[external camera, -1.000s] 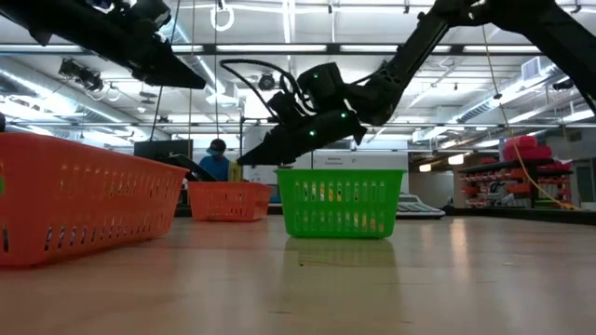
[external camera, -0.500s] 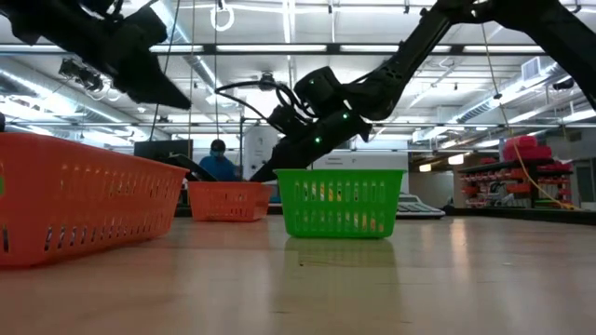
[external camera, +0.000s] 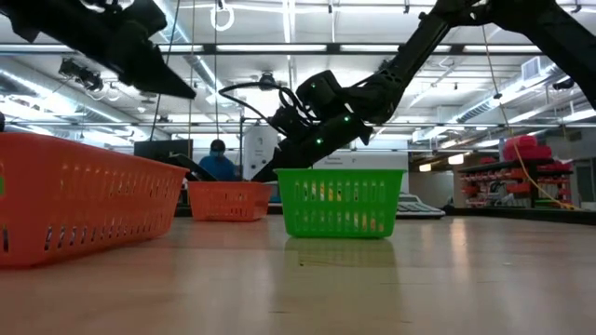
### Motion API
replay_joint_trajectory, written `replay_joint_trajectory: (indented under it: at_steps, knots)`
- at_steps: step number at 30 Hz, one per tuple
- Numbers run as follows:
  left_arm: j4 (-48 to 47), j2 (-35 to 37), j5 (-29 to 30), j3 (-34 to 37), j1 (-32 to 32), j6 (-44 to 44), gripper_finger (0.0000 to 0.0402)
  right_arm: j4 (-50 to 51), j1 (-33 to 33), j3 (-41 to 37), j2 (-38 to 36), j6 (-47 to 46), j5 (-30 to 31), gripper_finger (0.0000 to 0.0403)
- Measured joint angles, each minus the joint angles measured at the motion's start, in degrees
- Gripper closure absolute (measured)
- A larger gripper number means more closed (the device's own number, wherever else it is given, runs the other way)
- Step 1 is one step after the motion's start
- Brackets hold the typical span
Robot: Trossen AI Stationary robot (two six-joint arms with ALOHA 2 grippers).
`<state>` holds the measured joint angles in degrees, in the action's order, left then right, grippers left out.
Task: Sort crayons/erasers/pens/pencils in bins
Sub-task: Put the yellow eraser into the top orange basket, then return to Home Position
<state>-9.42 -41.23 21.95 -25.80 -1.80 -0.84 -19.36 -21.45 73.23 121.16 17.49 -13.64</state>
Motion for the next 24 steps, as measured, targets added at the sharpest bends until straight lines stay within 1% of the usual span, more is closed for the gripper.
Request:
replay_joint_trajectory:
  at_steps: [6,9,12,16,24]
  knots:
    - [8.5,0.0,0.5,0.0,0.0,7.1,0.0324,0.0,0.2,0.0,0.0,-1.1,-1.3,0.031]
    - [8.6,0.0,0.6,0.0,0.0,10.2,0.032,0.4,0.7,0.0,0.0,-1.3,-1.4,0.0279]
    - [8.3,0.0,0.6,0.0,0.0,12.1,0.0317,0.4,1.0,0.0,0.0,-1.1,-1.5,0.0256]
    - [6.3,0.0,0.6,0.0,0.0,10.7,0.0322,0.1,1.0,0.0,0.0,-1.0,-1.4,0.0243]
    - [6.5,0.0,2.0,0.0,0.0,11.1,0.0335,0.1,1.3,0.0,-0.9,-2.4,-1.4,0.0244]
